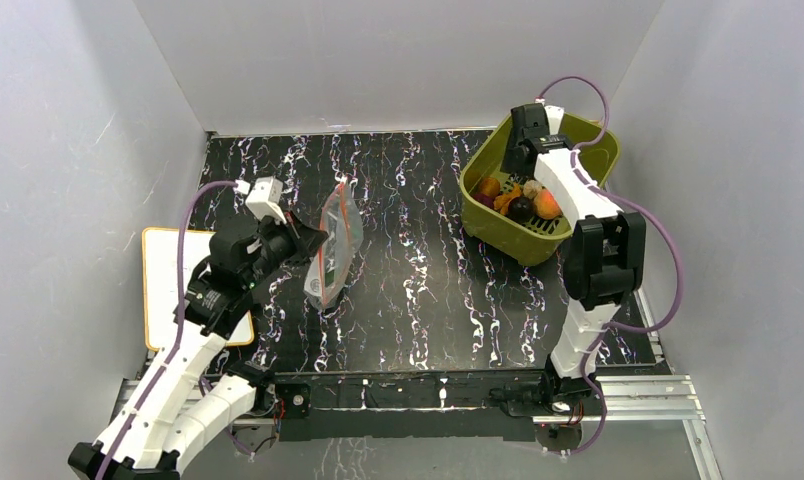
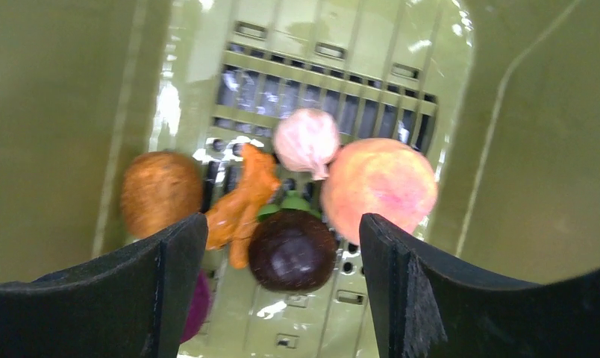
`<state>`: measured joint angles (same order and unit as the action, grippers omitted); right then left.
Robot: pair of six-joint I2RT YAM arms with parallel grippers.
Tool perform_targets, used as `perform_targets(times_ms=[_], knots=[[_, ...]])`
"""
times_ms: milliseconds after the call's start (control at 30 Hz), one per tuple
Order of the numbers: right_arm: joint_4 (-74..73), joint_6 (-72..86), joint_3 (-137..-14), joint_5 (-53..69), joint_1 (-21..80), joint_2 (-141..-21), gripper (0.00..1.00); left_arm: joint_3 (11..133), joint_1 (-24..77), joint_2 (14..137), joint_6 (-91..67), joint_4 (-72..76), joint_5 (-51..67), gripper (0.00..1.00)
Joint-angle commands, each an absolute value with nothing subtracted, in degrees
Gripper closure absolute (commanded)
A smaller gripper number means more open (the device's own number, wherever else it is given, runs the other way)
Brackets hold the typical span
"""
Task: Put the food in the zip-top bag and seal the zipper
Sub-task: Pick up the fake fruit from the bin.
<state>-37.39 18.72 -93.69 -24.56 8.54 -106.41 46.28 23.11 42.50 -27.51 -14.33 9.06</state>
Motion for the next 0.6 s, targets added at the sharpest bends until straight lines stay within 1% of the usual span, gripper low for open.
perform_targets(times_ms=[0, 100, 167, 200, 333, 567], knots=[[-43.3, 24.1, -99.1, -30.7, 6.5, -107.7, 0.24, 55.7, 23.2, 44.9, -25.7, -19.8, 2.8, 1.00], [-45.5, 25.7, -100.5, -31.0, 4.2, -108.6, 0.19, 59.1, 23.2, 47.5, -23.8, -21.7, 3.9, 1.00], [-47.8, 27.2, -102.9, -30.0, 2.9, -109.9, 0.05, 60.7, 23.2, 48.9, -22.8, -21.8, 5.2, 1.00], [-48.8, 27.4, -104.0, -29.9, 2.6, -111.1, 0.02, 61.6, 23.2, 49.5, -22.5, -22.1, 5.5, 1.00], [-52.8, 28.5, -109.5, -31.6, 1.7, -115.4, 0.02, 63.6, 23.2, 51.9, -22.2, -21.8, 6.1, 1.00], [-55.9, 32.5, -110.6, -31.8, 0.6, -118.3, 0.02, 66.8, 23.2, 55.5, -22.6, -22.5, 7.2, 1.00]])
